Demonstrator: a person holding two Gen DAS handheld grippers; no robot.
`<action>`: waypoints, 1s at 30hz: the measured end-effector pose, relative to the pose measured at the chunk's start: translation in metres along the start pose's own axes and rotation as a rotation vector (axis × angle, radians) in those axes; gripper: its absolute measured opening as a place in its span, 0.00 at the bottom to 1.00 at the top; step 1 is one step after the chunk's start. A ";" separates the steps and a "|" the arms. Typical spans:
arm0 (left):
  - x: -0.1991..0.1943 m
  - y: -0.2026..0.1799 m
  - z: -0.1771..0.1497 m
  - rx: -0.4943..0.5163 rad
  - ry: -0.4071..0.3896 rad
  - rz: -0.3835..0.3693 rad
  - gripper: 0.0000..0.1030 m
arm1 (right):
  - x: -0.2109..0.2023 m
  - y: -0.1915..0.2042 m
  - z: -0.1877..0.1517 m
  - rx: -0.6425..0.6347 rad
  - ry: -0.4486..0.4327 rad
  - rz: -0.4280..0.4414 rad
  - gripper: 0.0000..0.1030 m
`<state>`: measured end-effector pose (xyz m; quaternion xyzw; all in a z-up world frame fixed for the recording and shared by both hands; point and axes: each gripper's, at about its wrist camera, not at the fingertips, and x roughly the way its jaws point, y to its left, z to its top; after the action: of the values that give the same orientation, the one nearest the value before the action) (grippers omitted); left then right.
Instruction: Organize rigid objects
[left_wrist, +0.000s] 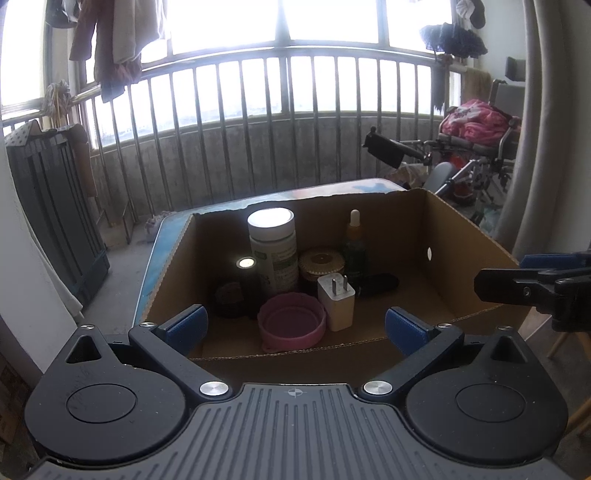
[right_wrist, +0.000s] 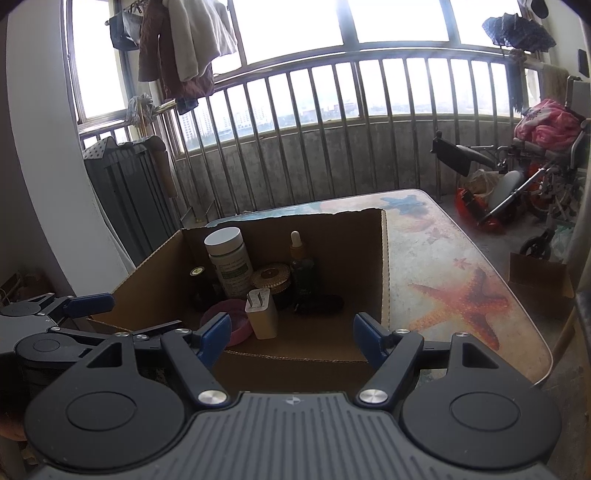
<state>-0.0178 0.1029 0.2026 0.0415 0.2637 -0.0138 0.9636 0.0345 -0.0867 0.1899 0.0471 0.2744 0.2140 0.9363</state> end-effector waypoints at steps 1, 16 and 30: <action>0.000 0.000 0.000 0.006 -0.002 0.000 1.00 | -0.001 0.000 0.000 -0.003 -0.002 0.000 0.73; 0.000 -0.005 0.002 0.033 -0.010 -0.006 1.00 | -0.009 0.001 0.005 -0.014 -0.031 -0.006 0.74; -0.002 -0.007 0.007 0.032 -0.021 -0.007 1.00 | -0.011 0.005 0.009 -0.034 -0.035 -0.008 0.74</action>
<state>-0.0160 0.0956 0.2089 0.0557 0.2534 -0.0217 0.9655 0.0292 -0.0870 0.2036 0.0339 0.2544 0.2141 0.9425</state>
